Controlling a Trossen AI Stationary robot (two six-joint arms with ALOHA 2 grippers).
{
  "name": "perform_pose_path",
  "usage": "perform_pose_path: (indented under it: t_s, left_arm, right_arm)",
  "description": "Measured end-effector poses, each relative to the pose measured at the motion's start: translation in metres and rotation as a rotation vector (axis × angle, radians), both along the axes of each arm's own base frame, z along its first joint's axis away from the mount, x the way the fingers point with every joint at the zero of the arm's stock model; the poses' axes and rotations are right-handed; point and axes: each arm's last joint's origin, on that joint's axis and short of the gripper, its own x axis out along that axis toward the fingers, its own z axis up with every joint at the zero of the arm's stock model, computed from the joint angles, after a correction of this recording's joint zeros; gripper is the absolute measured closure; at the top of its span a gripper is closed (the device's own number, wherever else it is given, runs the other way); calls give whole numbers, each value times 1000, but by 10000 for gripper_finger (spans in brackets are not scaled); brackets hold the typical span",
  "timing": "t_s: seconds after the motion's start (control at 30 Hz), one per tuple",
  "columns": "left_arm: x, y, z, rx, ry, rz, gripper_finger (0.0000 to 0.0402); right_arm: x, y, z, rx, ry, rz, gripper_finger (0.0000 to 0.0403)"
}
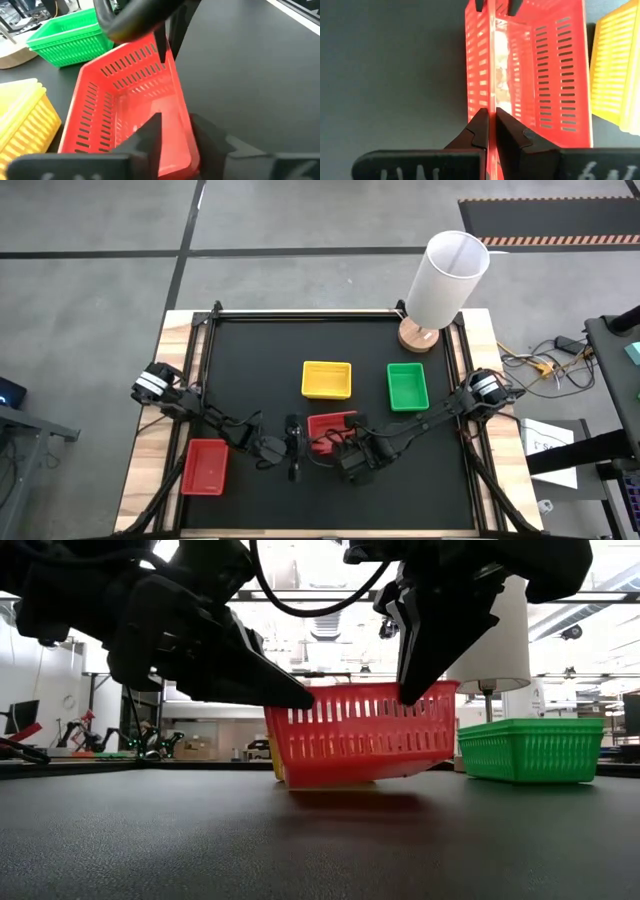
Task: Stack baskets by color
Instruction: Stack the red bin on top of the left red bin
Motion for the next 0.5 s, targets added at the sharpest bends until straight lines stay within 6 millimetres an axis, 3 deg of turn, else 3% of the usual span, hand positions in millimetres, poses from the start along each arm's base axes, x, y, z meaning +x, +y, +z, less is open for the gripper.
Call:
perform_pose_path:
  t_s: [0.2,0.33,0.5]
  left_arm:
    - [0,0,-1,-7,8,-22,392]
    - [0,0,-1,-6,11,-23,397]
    - [2,-2,2,-12,3,-26,400]
  right_arm:
    - [0,0,0,3,-6,-2,389]
    - [1,1,0,6,-11,-1,363]
    - [1,1,0,-1,-7,15,299]
